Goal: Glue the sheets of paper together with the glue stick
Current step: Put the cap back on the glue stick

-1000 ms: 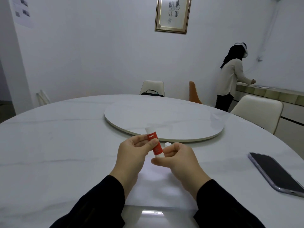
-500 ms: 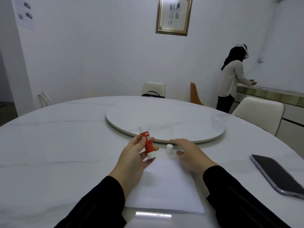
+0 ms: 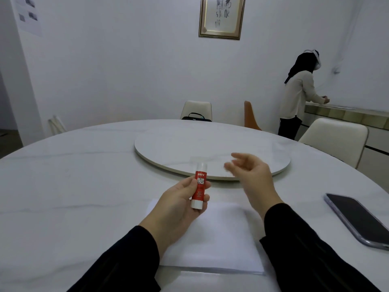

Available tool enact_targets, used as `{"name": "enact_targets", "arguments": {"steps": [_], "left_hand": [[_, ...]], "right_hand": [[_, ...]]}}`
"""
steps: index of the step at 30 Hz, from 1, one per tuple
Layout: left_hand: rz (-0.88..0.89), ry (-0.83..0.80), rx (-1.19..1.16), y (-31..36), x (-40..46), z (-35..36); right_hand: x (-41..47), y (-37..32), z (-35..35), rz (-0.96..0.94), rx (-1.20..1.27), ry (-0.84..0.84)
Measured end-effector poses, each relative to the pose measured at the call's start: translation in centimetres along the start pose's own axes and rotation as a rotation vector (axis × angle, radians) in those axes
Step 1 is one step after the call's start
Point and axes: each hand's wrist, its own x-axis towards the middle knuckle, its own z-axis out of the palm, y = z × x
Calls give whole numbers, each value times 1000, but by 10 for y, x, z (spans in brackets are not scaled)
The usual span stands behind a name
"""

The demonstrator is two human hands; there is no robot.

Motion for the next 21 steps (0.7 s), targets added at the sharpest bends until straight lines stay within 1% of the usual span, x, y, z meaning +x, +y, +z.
{"name": "enact_targets", "arguments": {"steps": [1, 2, 6, 9, 11, 14, 15, 16, 19, 21], "left_hand": [[-2, -12, 18, -1, 0, 0], [-4, -23, 36, -2, 0, 0], [7, -48, 99, -4, -1, -1], [18, -74, 113, -4, -2, 1], [19, -86, 90, -4, -3, 3], [16, -67, 94, -4, -5, 5], [16, -57, 85, -4, -5, 5], [16, -47, 68, -4, -5, 6], [9, -63, 23, -2, -6, 7], [-4, -86, 29, -3, -8, 8]], "right_hand": [[-2, -12, -1, 11, 179, -13], [-4, -22, -2, 11, 275, -52], [-18, -40, 7, 30, 307, -261], [-26, -42, 14, 70, 317, -354], [-27, -41, 20, 73, 245, -359], [-27, -39, 28, 71, 69, -272], [-27, -39, 29, 78, 48, -269], [-27, -40, 28, 94, 72, -299], [-29, -41, 21, 174, 281, -423], [-30, -40, 20, 190, 295, -402]]}}
